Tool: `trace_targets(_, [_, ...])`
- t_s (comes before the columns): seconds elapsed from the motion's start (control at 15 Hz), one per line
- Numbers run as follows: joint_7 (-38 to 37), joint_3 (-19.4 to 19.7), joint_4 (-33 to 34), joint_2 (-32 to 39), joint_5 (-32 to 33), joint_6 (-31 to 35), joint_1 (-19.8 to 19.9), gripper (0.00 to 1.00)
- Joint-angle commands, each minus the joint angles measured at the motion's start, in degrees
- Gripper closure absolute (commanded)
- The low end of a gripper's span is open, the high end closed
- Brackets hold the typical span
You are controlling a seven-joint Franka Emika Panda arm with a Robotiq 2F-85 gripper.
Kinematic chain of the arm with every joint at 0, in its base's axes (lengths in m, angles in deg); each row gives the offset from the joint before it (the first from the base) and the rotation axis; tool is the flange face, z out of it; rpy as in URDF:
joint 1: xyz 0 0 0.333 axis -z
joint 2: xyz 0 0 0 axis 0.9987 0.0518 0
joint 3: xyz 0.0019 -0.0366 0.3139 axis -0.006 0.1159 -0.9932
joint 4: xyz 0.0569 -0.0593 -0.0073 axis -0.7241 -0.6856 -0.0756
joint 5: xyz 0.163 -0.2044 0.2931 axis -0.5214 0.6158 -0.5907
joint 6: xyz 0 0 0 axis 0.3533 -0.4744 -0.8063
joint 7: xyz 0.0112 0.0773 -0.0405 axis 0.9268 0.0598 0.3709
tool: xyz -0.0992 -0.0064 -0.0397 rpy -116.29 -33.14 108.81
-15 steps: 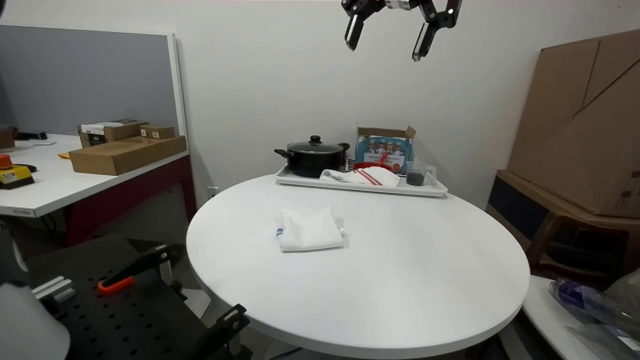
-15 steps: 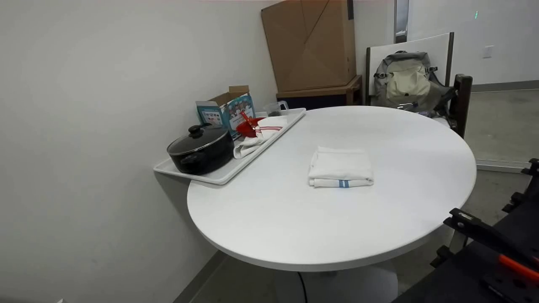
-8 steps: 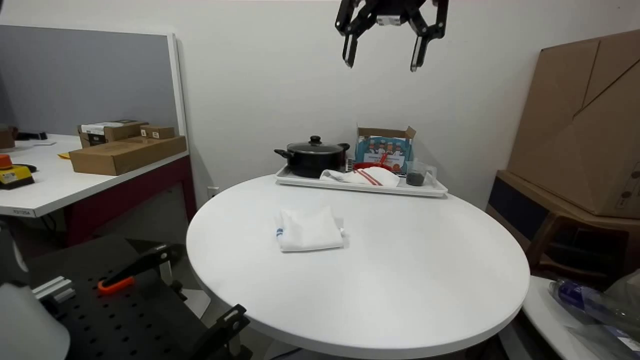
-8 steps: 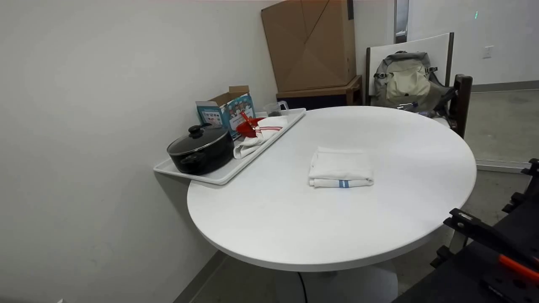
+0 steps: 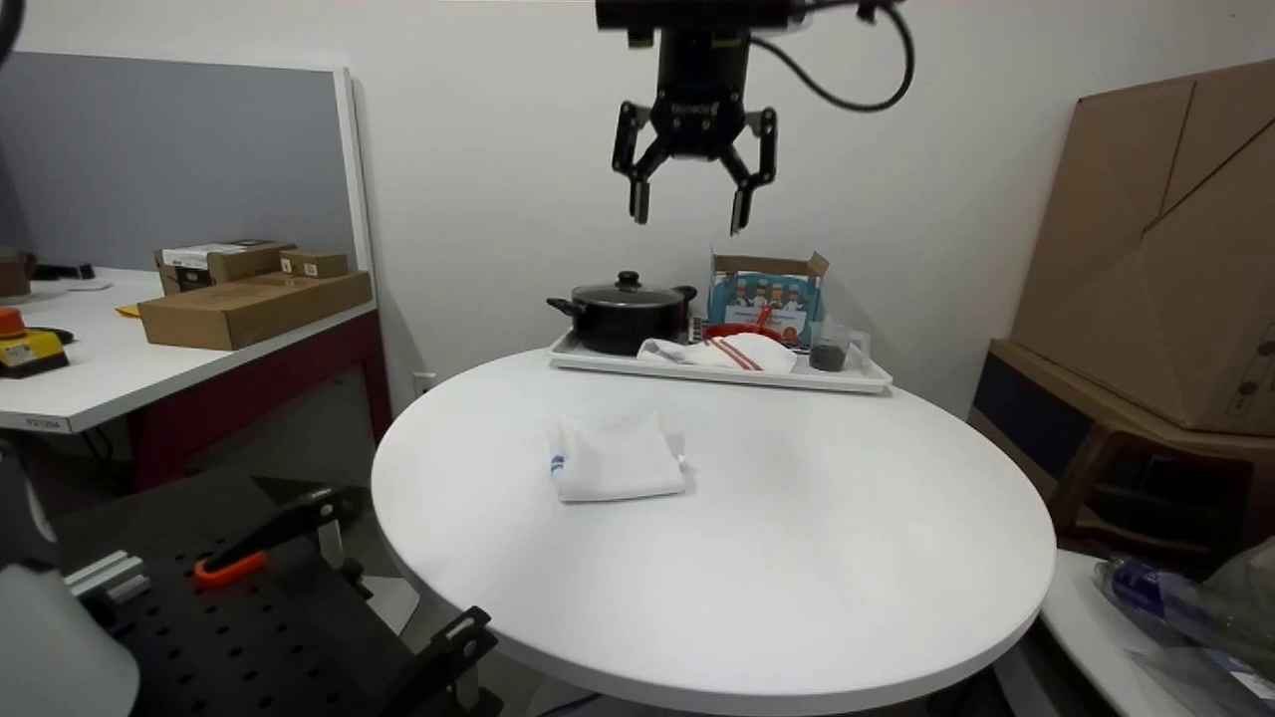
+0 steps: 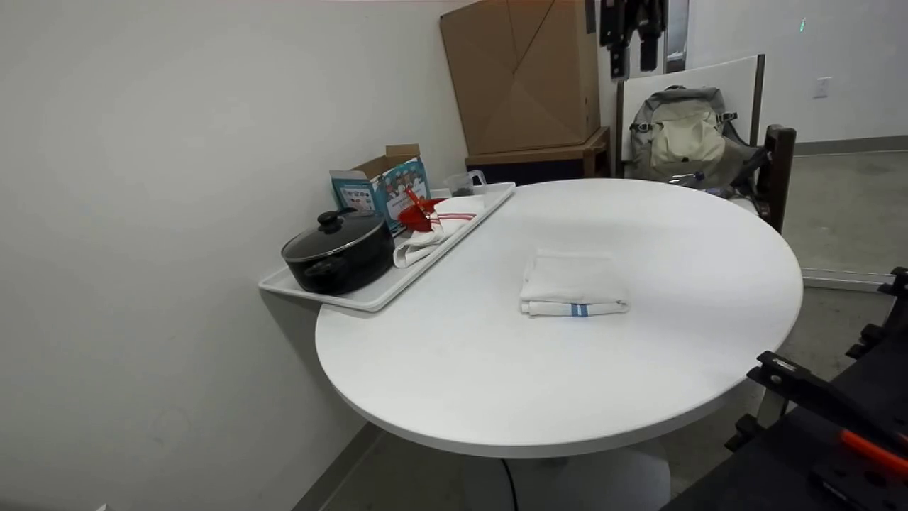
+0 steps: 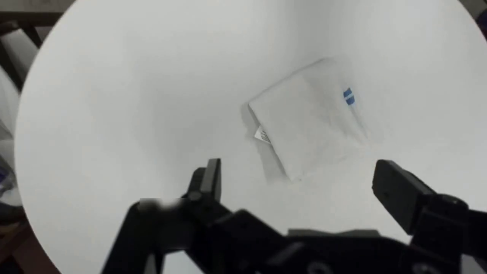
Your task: Wipe the table with the cloth
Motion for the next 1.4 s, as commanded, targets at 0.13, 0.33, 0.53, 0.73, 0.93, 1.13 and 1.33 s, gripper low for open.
trace_targets(0.13, [-0.3,-3.9,-4.0,9.6,-3.8,15.7,-2.5,0.00])
trace_targets(0.33, [-3.0,-6.3,-7.0,15.5,1.2,28.6,-3.2,0.00])
trace_targets(0.53, [-6.3,-7.1,-8.1,21.5,5.7,37.7,-4.1,0.00])
trace_targets(0.73, [-7.3,-7.8,-7.0,27.2,7.9,42.2,-3.7,0.00])
trace_targets(0.93, [-5.3,-11.4,-4.5,32.2,5.9,42.3,0.3,0.00])
trace_targets(1.13, [-4.7,-13.8,-1.4,36.4,5.6,41.5,3.8,0.00])
trace_targets(1.33, [-4.9,-15.2,1.8,39.9,5.8,41.2,6.2,0.00])
